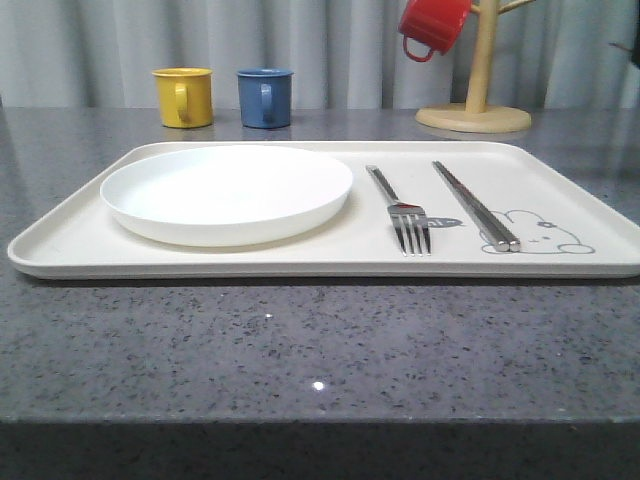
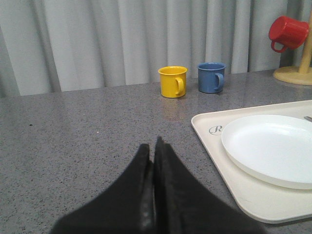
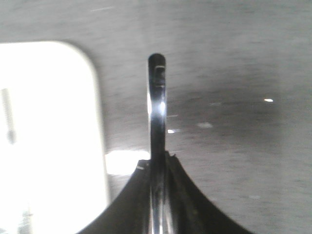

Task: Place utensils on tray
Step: 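Lower the spoon onto the tray beside the chopsticks and release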

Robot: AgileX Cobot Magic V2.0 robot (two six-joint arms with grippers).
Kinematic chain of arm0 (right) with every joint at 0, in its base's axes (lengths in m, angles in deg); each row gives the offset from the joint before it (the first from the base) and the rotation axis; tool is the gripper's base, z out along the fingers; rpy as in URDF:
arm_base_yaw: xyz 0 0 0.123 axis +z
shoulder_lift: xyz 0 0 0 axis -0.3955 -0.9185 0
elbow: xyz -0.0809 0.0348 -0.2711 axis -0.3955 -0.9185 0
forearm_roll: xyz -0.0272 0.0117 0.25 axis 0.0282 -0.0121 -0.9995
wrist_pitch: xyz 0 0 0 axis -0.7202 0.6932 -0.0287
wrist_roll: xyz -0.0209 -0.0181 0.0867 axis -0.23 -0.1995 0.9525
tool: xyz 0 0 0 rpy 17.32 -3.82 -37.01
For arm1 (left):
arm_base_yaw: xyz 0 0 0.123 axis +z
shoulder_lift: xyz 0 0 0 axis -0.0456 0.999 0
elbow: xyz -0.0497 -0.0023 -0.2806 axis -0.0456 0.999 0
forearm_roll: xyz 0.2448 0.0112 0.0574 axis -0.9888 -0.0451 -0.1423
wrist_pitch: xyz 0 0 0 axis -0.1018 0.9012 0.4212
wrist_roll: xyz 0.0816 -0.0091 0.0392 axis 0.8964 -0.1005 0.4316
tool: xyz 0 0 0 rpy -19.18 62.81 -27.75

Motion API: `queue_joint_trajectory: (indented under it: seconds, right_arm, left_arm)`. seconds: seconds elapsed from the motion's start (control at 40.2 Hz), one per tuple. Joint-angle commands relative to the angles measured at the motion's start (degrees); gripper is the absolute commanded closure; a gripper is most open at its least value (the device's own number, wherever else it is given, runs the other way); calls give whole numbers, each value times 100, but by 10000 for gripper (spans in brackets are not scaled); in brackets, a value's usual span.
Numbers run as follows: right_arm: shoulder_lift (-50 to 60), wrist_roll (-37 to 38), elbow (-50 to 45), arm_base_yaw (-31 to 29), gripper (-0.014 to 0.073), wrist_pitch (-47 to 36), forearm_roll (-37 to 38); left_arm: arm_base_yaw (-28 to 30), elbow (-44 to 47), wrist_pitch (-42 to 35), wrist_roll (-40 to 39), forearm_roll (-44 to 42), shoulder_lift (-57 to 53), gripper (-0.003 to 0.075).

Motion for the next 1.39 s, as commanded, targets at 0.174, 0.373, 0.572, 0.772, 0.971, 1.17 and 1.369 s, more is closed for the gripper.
queue_joint_trajectory:
  seconds: [0.174,0.373,0.572,0.772,0.971,1.17,1.369]
  right_arm:
    - [-106,491,158,854,649,554,0]
    - [-531,686,158,867,649,554,0]
    - [-779,794,158,867,649,554,-52]
    - [-933,799,158,867,649,554,-189]
    - [-967,799,151,867,629,554,-184]
    - [-956,799,170,867,351,554,-171]
    - [-653,799,197,867,213,549,109]
  left_arm:
    - [-1,-160,-487,-48,64,73,738]
    - [-1,-160,-487,-48,64,73,738]
    - [-1,-160,-487,-48,64,73,738]
    - [-1,-160,-487,-48,64,73,738]
    - [-1,-160,-487,-48,64,73,738]
    - [-1,-160,-487,-48,64,73,738]
    - [-1,-160,-487,-48,64,73,738]
